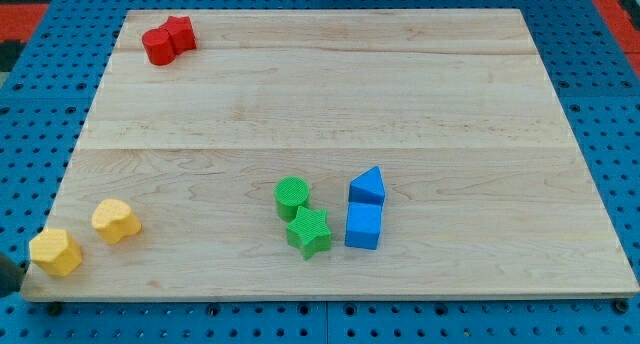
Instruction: Place your arm at the bottom left corner of the board
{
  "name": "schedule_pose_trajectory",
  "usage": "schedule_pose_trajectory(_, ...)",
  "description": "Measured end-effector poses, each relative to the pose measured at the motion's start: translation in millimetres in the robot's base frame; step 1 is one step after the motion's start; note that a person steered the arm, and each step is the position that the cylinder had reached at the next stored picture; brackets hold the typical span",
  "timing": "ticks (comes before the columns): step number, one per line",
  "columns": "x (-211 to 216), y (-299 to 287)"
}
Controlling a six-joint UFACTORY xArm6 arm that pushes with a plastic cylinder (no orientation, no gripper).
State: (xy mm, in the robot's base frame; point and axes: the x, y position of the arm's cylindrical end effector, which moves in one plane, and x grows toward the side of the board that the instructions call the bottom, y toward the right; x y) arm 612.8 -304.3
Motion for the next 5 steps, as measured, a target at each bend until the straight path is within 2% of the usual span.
schedule_pose_trajectory(1,-5,3)
schedule_pose_trajectory(2,-48,35)
schedule_pose_trajectory(3,-50,80)
schedule_pose_trajectory(4,-50,0)
schedule_pose_trajectory(5,-30,0)
